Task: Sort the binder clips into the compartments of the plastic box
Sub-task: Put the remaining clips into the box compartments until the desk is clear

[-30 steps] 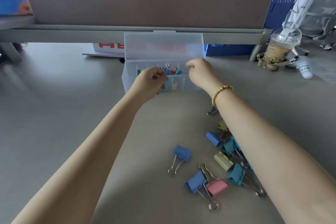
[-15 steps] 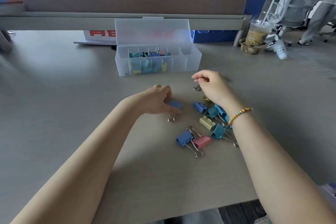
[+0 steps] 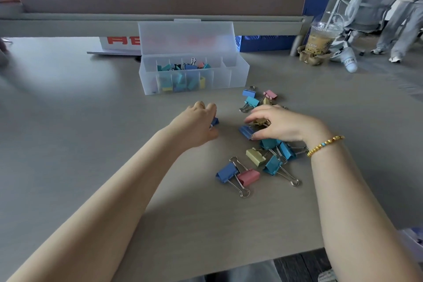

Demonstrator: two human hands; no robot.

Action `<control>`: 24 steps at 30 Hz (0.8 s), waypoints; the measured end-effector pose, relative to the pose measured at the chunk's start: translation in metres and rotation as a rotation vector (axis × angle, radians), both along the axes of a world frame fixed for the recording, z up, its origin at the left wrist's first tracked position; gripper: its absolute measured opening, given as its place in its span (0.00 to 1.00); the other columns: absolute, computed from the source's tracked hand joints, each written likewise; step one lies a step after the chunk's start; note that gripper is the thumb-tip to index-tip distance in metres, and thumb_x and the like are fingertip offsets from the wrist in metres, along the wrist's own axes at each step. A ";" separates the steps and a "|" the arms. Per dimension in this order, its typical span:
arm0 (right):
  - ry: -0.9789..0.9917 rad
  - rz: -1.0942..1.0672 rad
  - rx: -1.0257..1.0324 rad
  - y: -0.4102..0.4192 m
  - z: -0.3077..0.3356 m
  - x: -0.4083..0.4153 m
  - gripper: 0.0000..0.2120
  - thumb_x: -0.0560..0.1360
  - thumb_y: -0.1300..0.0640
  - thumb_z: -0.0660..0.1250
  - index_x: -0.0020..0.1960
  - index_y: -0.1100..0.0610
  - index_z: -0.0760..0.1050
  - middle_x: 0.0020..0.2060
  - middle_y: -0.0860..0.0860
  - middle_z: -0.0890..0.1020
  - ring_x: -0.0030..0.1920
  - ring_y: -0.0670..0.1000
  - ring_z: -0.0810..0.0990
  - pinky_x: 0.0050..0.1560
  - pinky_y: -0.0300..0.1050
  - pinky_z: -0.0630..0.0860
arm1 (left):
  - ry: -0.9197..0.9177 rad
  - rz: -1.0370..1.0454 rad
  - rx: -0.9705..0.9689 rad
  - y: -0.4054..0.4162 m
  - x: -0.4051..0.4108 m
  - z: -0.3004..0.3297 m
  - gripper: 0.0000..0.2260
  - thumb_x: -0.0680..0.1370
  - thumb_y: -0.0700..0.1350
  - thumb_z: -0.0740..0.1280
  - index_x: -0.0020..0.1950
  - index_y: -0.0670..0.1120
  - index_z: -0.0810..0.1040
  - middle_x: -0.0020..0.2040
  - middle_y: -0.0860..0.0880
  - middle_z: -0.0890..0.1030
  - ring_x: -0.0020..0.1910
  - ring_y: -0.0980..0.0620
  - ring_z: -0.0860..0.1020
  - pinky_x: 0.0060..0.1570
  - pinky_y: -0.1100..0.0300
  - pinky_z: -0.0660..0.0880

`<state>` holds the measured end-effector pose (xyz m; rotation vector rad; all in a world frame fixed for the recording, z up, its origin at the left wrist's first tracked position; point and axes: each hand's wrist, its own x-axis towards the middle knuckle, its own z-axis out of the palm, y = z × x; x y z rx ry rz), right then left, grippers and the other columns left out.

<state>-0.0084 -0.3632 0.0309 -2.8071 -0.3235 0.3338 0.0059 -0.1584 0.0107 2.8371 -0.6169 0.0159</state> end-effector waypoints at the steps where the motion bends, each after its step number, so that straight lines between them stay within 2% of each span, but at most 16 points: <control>1: -0.014 -0.016 -0.008 0.001 -0.002 0.001 0.20 0.73 0.51 0.69 0.65 0.47 0.72 0.69 0.47 0.67 0.70 0.51 0.62 0.69 0.47 0.60 | -0.030 -0.007 0.027 -0.002 0.000 -0.002 0.14 0.77 0.47 0.61 0.58 0.42 0.68 0.55 0.42 0.72 0.51 0.43 0.72 0.46 0.57 0.67; 3: -0.039 -0.050 -0.006 0.004 -0.006 0.004 0.18 0.72 0.49 0.69 0.61 0.46 0.73 0.67 0.48 0.68 0.68 0.52 0.63 0.69 0.52 0.62 | -0.076 -0.002 0.067 -0.005 -0.001 -0.006 0.13 0.78 0.48 0.59 0.58 0.41 0.66 0.54 0.40 0.73 0.53 0.40 0.74 0.47 0.55 0.67; 6: -0.072 -0.069 -0.013 0.011 -0.010 0.004 0.18 0.73 0.46 0.67 0.60 0.50 0.71 0.65 0.49 0.68 0.67 0.52 0.64 0.67 0.51 0.63 | -0.096 0.016 -0.056 -0.005 0.000 -0.006 0.07 0.79 0.44 0.57 0.52 0.41 0.65 0.51 0.38 0.75 0.47 0.39 0.76 0.42 0.54 0.69; 8: -0.117 -0.078 -0.027 0.013 -0.010 0.004 0.19 0.75 0.44 0.64 0.61 0.53 0.70 0.65 0.50 0.69 0.67 0.52 0.64 0.64 0.49 0.64 | -0.019 0.004 -0.191 -0.003 0.002 -0.002 0.03 0.79 0.41 0.56 0.48 0.42 0.64 0.45 0.40 0.76 0.39 0.43 0.74 0.35 0.56 0.68; 10: -0.135 -0.129 0.055 0.013 -0.009 0.002 0.19 0.76 0.44 0.63 0.61 0.53 0.69 0.63 0.51 0.70 0.64 0.52 0.66 0.58 0.48 0.64 | 0.191 -0.017 -0.300 0.000 0.002 0.006 0.02 0.79 0.41 0.57 0.49 0.45 0.68 0.39 0.46 0.75 0.32 0.49 0.72 0.27 0.63 0.67; 12: -0.129 -0.178 0.165 0.011 -0.009 0.002 0.18 0.75 0.44 0.63 0.61 0.53 0.68 0.62 0.51 0.70 0.59 0.51 0.69 0.52 0.45 0.66 | 0.394 -0.098 -0.291 0.003 -0.003 0.016 0.04 0.79 0.47 0.62 0.50 0.48 0.73 0.39 0.50 0.74 0.31 0.53 0.71 0.29 0.65 0.69; 15: -0.106 -0.213 0.238 0.007 -0.011 0.004 0.19 0.75 0.43 0.63 0.61 0.51 0.67 0.64 0.51 0.70 0.57 0.49 0.71 0.50 0.43 0.66 | 0.523 -0.202 -0.081 0.003 -0.015 0.027 0.19 0.70 0.62 0.69 0.52 0.52 0.70 0.47 0.53 0.74 0.39 0.52 0.72 0.40 0.59 0.71; 19: -0.118 -0.232 0.293 0.006 -0.011 0.005 0.18 0.76 0.44 0.63 0.62 0.52 0.67 0.63 0.50 0.70 0.55 0.48 0.70 0.49 0.42 0.65 | 0.416 -0.258 0.164 -0.006 -0.025 0.024 0.28 0.63 0.65 0.72 0.53 0.52 0.66 0.45 0.55 0.69 0.43 0.51 0.72 0.44 0.56 0.71; 22: -0.137 -0.226 0.344 0.007 -0.011 0.005 0.17 0.76 0.44 0.63 0.60 0.52 0.67 0.60 0.47 0.72 0.55 0.47 0.71 0.52 0.44 0.68 | 0.354 -0.215 0.135 -0.007 -0.018 0.018 0.28 0.66 0.64 0.71 0.55 0.49 0.66 0.46 0.53 0.68 0.44 0.49 0.72 0.45 0.54 0.72; 24: -0.183 -0.229 0.385 0.010 -0.012 0.006 0.16 0.75 0.44 0.64 0.57 0.51 0.67 0.51 0.43 0.74 0.55 0.49 0.74 0.54 0.48 0.71 | 0.308 -0.160 0.074 -0.002 -0.009 0.015 0.24 0.70 0.60 0.70 0.57 0.47 0.68 0.47 0.50 0.68 0.43 0.48 0.71 0.42 0.57 0.69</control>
